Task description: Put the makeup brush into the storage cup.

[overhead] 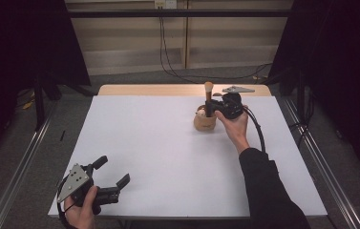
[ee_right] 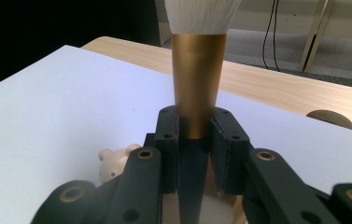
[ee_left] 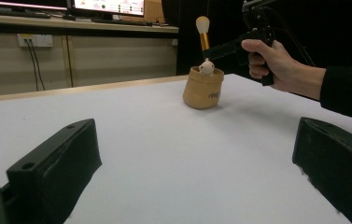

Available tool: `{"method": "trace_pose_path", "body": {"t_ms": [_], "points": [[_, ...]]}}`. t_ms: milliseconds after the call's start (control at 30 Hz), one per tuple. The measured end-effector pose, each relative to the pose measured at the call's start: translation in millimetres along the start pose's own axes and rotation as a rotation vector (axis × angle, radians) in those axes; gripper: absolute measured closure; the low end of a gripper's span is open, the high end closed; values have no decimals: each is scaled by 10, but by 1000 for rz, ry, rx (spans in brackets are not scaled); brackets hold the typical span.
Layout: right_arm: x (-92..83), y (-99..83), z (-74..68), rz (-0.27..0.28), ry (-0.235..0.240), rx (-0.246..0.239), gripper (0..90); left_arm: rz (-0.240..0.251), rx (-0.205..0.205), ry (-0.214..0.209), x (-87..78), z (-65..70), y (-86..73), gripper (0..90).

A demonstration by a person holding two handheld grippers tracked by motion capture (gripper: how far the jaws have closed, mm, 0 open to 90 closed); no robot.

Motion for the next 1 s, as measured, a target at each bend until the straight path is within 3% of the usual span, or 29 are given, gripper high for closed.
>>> {"method": "trace_pose_path", "body": {"t_ms": [467, 833, 1000], "points": [[-9, -58, 40, 2, 4, 30, 746, 1, 3, 2, 0, 4, 2, 7], [-18, -55, 50, 3, -4, 23, 742, 1, 1, 2, 0, 3, 1, 7], [-37, -38, 65, 13, -5, 29, 675, -1, 5, 2, -1, 2, 2, 7]]}}
Point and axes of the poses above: each handheld gripper's, and its own axes: x roughly forward along the jaws, y roughly out of its top, z roughly to its right, the point moved 1 cm from there along x, roughly forward along the jaws, and after that the axes turned 7 degrees about -y, right-handed, at the moved point
